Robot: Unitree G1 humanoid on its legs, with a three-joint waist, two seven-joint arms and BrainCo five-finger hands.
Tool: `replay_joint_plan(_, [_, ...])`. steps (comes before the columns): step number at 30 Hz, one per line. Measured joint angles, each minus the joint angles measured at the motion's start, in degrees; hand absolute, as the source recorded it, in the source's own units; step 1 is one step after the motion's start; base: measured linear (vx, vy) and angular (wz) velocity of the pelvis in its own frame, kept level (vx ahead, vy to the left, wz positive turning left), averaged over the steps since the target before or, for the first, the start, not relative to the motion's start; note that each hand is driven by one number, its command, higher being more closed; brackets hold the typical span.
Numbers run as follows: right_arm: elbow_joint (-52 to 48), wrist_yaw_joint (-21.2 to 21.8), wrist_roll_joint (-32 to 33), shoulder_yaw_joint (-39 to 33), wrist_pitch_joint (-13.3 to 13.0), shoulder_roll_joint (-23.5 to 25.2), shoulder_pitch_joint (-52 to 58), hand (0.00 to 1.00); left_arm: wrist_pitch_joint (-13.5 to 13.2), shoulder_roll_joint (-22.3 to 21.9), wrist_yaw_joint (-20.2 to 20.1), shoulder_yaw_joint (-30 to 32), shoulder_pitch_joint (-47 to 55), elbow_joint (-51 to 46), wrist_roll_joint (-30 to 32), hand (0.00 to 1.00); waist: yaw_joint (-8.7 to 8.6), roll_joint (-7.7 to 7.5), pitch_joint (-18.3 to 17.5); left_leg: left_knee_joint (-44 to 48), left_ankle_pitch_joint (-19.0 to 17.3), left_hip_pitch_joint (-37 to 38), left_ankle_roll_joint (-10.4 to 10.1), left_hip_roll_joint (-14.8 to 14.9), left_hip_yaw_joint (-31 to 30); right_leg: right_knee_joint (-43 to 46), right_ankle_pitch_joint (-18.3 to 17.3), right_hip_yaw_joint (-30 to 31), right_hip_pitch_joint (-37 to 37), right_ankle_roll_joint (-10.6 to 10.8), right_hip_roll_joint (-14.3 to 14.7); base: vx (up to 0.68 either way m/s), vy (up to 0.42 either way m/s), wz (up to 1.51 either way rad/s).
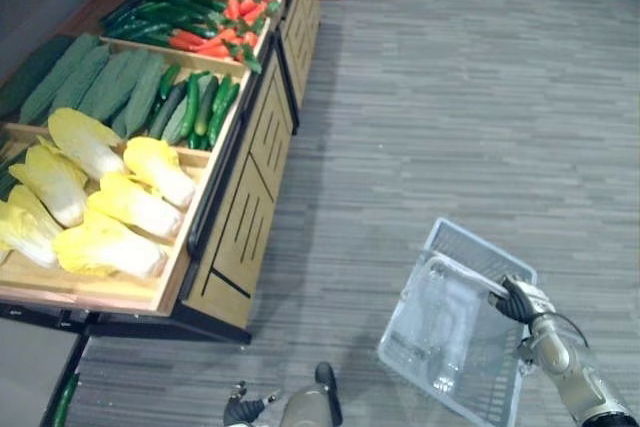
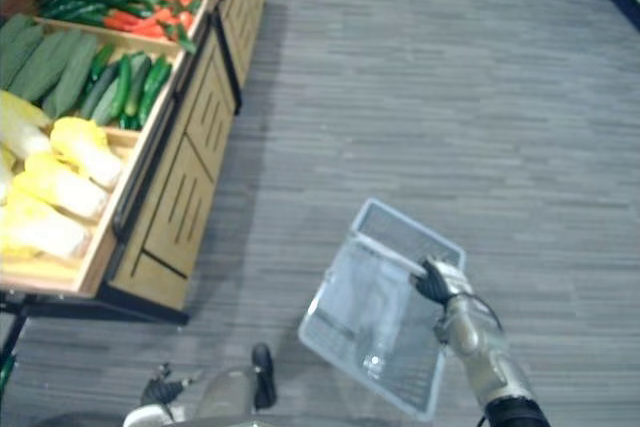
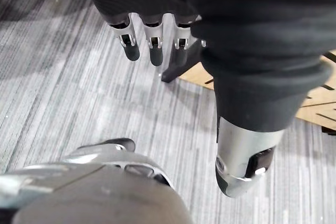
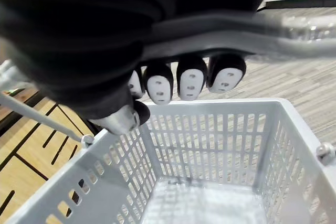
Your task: Pick vegetable in the basket
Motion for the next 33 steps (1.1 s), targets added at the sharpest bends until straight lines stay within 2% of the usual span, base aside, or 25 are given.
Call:
replay_joint_plan(1, [0.2, 0.1, -0.2, 0.6, 0.2, 1.0, 1.4, 1.0, 0.1, 1.2, 0.0, -0.3, 0.9, 0.0, 1.0, 0.0, -0.02, -1.93, -0.8, -2.0, 0.1, 2.1, 0.1, -1.4, 0.3, 10.8, 0.7, 2.8, -4.8, 0.7, -3.0, 0.16, 0.111, 0.11])
replay_joint_plan(2, [0.6, 0.1, -0.6, 1.1, 0.6, 1.9, 1.9, 1.0, 0.2, 2.8, 0.0, -0.7, 1.7, -0.1, 1.3, 0.0, -0.09, -3.99, -1.6, -2.8, -0.3, 3.8, 0.6, -3.0, 0.5, 19.0, 3.4, 6.0, -8.7, 0.2, -5.2, 0.19, 0.103, 0.17])
replay_joint_plan(3, [0.8, 0.1, -1.1, 1.3, 0.9, 2.2, 1.9, 1.0, 0.4, 3.5, 0.0, -0.7, 1.9, -0.1, 1.5, 0.0, -0.2, -5.04, -1.6, -3.1, -0.6, 4.7, 1.0, -3.6, 0.2, 22.4, 6.3, 7.3, -10.2, 0.1, -5.8, 0.24, 0.1, 0.26])
replay_joint_plan(4, [1.5, 0.0, -1.6, 1.2, 1.1, 2.5, 1.9, 1.0, 0.7, 4.4, 0.0, -1.0, 2.1, -0.1, 1.5, 0.0, -0.47, -5.65, -1.4, -3.7, -1.2, 6.7, 1.7, -3.8, -1.0, 27.6, 13.6, 9.7, -12.6, -0.5, -5.7, 0.3, 0.094, 0.34])
replay_joint_plan(5, [2.4, -0.1, -1.6, 1.2, 1.2, 2.8, 1.8, 1.0, 1.0, 4.7, 0.0, -1.7, 1.9, -0.2, 1.5, 0.0, -0.55, -5.48, -1.3, -4.0, -1.6, 8.3, 2.8, -3.6, -2.1, 32.5, 14.8, 11.3, -15.0, 0.2, -4.9, 0.31, 0.083, 0.43])
replay_joint_plan(6, [2.5, -0.1, -1.6, 1.1, 1.4, 2.8, 1.7, 1.0, 1.3, 5.0, 0.0, -1.9, 1.9, -0.2, 1.5, 0.0, -0.64, -5.5, -1.2, -4.0, -2.3, 9.7, 2.9, -3.2, -3.2, 36.4, 7.2, 10.8, -16.8, -2.2, -3.9, 0.34, 0.059, 0.49])
replay_joint_plan(7, [2.4, -0.1, -1.6, 0.9, 1.4, 2.8, 1.7, 1.0, 1.3, 5.4, 0.0, -2.0, 1.9, -0.3, 1.5, 0.0, -0.99, -5.15, -1.2, -4.3, -2.8, 11.1, 3.2, -2.9, -4.5, 37.8, 1.5, 8.9, -17.7, -4.1, -3.3, 0.39, 0.032, 0.89])
replay_joint_plan(8, [2.3, -0.1, -1.6, 0.6, 1.5, 2.7, 1.5, 1.0, 1.2, 5.4, 0.0, -1.9, 1.4, -0.9, 1.4, 0.0, -2.08, -4.83, -1.1, -4.6, -3.4, 13.2, 2.9, -2.9, -6.6, 32.4, -3.8, 2.9, -18.5, -6.4, -2.9, 0.39, 0.016, 0.88])
replay_joint_plan(10, [2.3, -0.1, -1.6, 0.6, 1.5, 2.8, 1.5, 1.0, 1.2, 5.3, 0.0, -1.9, 1.0, -1.7, 1.4, 0.0, -2.06, -4.54, -1.2, -4.8, -3.9, 14.0, 2.7, -3.0, -8.4, 21.9, -4.4, 0.1, -19.2, -7.3, -1.5, 0.33, -0.048, 0.77])
replay_joint_plan(11, [2.4, -0.1, -1.6, 0.5, 1.4, 2.8, 1.3, 1.0, 1.2, 5.2, 0.0, -1.9, 0.1, -1.9, 1.4, 0.0, -2.07, -4.08, -1.0, -4.9, -4.1, 14.1, 2.3, -2.9, -10.3, 12.3, -4.0, 0.6, -19.6, -6.7, 0.3, 0.32, -0.116, 0.77])
replay_joint_plan(13, [2.4, 0.0, -1.6, -1.1, 1.5, 2.8, 0.9, 1.0, 1.2, 4.8, 0.0, -1.9, -1.2, -1.9, 1.4, 0.0, -2.08, -3.15, -0.5, -4.8, -4.8, 14.5, 1.2, -2.4, -13.1, 0.2, -2.8, 3.4, -20.0, -5.6, 2.3, 0.33, -0.175, 0.8])
replay_joint_plan(15, [2.4, 0.0, -1.6, -1.6, 1.9, 2.7, 0.1, 1.0, 1.2, 4.9, 0.0, -1.9, -1.5, -1.8, 1.4, 0.0, -1.98, -2.61, -0.1, -4.7, -6.5, 15.6, -1.1, -1.5, -16.2, -9.7, -1.7, 6.7, -20.2, -3.8, 2.6, 0.33, -0.251, 0.77])
replay_joint_plan(17, [2.4, 0.0, -1.6, -1.7, 1.9, 2.7, 0.0, 1.0, 1.2, 4.9, 0.1, -1.8, -1.4, -1.5, 1.4, 0.0, -1.97, -3.1, -0.2, -4.5, -8.4, 16.9, -3.3, -1.1, -19.0, -12.7, -1.4, 9.0, -20.0, -3.4, 1.7, 0.42, -0.432, 0.84])
replay_joint_plan(18, [2.5, 0.2, -1.6, -1.8, 1.9, 2.7, 0.7, 1.0, 1.2, 5.1, 0.1, -1.5, -0.8, -1.0, 1.4, 0.0, -1.88, -3.66, -0.2, -4.4, -10.3, 17.9, -5.3, -0.5, -20.7, -12.3, 1.2, 10.4, -18.9, -3.7, 1.2, 0.36, -0.462, 0.9])
replay_joint_plan(19, [2.7, 0.2, -1.6, -2.1, 2.0, 2.8, 0.9, 1.0, 1.2, 4.8, 0.2, -1.4, -1.0, -0.1, 1.4, 0.0, -2.0, -2.89, -0.4, -4.2, -11.0, 18.1, -6.2, 0.7, -21.6, -10.4, 3.5, 9.9, -18.8, -4.0, 1.9, 0.34, -0.472, 0.98])
replay_joint_plan(20, [2.7, 0.2, -1.6, -3.5, 2.3, 2.7, 1.2, 1.0, 1.2, 3.2, 0.0, -1.5, -0.9, 0.9, 1.5, 0.0, -2.19, -0.74, -1.1, -3.5, -11.4, 17.8, -6.9, 3.6, -22.2, -6.7, 3.9, 7.6, -19.3, -4.3, 3.8, 0.27, -0.345, 0.75])
replay_joint_plan(21, [2.8, 0.2, -1.6, -3.7, 2.5, 2.5, 1.1, 1.0, 1.2, 2.3, 0.1, -1.4, -0.9, 1.3, 1.5, 0.0, -2.05, 0.45, -1.6, -3.0, -11.0, 17.4, -7.3, 5.0, -21.9, -5.3, 2.7, 6.4, -19.5, -6.1, 4.7, 0.37, -0.394, 0.76])
replay_joint_plan(22, [2.9, 0.3, -1.6, -3.6, 2.6, 2.1, 0.7, 1.0, 1.2, 1.2, 0.1, -1.3, -0.8, 2.1, 1.5, 0.0, -1.96, 1.6, -2.0, -2.0, -8.5, 16.3, -8.3, 6.6, -22.2, -3.8, 0.6, 4.5, -19.4, -7.9, 5.6, 0.36, -0.38, 0.6])
replay_joint_plan(25, [3.6, 0.2, -1.5, -3.7, 2.5, 2.0, 0.5, 1.0, 1.3, 0.3, 0.5, 1.4, -0.4, 2.5, 1.3, 0.0, -2.54, 1.63, -2.1, 3.2, -1.3, 10.3, -8.5, 8.0, -23.8, -2.8, -2.0, -1.5, -17.4, -10.3, 5.3, 0.32, -0.338, 0.92])
replay_joint_plan(27, [5.2, 0.3, -1.4, -3.7, 2.6, 2.0, 0.9, 1.0, 1.3, 0.2, 1.2, 2.4, -0.9, 2.3, 0.8, 0.0, -2.95, 1.25, -1.8, 6.6, 3.9, 6.9, -9.3, 8.4, -23.1, -4.1, -2.8, -6.1, -13.9, -11.6, 4.9, 0.27, -0.257, 1.3])
replay_joint_plan(28, [5.7, 0.3, -1.4, -3.7, 2.5, 2.0, 1.7, 1.0, 1.3, 0.2, 1.2, 2.3, -1.0, 1.6, 0.8, 0.0, -2.98, 0.13, -1.2, 7.6, 8.0, 5.4, -9.2, 8.7, -19.8, -6.1, -2.8, -9.1, -10.8, -11.6, 4.3, 0.22, -0.218, 1.35])
replay_joint_plan(29, [5.7, 0.2, -1.5, -4.1, 2.6, 1.8, 2.7, 1.0, 1.3, 0.2, 1.2, 2.2, -1.3, 1.4, 0.8, 0.0, -2.84, -0.34, -1.0, 8.1, 9.4, 5.1, -7.7, 9.4, -11.7, -8.0, -2.8, -12.1, -7.9, -11.6, 3.5, 0.21, -0.188, 1.32])
replay_joint_plan(30, [5.7, 0.2, -1.5, -4.8, 2.7, 1.7, 3.5, 1.0, 1.3, 0.2, 1.2, 2.2, -1.6, 1.4, 0.8, 0.0, -2.99, -0.15, -1.1, 8.6, 9.2, 4.5, -7.3, 9.9, -7.0, -8.7, -2.8, -13.7, -6.8, -11.6, 3.2, 0.17, -0.123, 1.22])
replay_joint_plan(32, [5.8, 0.1, -1.5, -7.3, 3.6, 1.6, 5.2, 1.0, 1.3, 0.3, 1.8, 0.8, -2.5, -0.5, 0.9, 0.0, -3.82, 0.6, -1.0, 7.2, 9.3, 3.5, -4.5, 10.4, 9.2, -9.9, -2.8, -18.9, -4.4, -11.6, 2.7, 0.11, -0.014, 1.29])
replay_joint_plan(33, [5.8, 0.0, -1.5, -7.8, 3.7, 1.8, 5.5, 1.0, 1.3, 0.4, 1.9, 0.3, -2.9, -0.7, 0.9, 0.0, -3.92, 0.68, -1.1, 5.9, 9.3, 3.7, -4.5, 10.2, 11.0, -10.0, -2.8, -19.9, -4.3, -11.6, 2.8, 0.07, 0.108, 1.16])
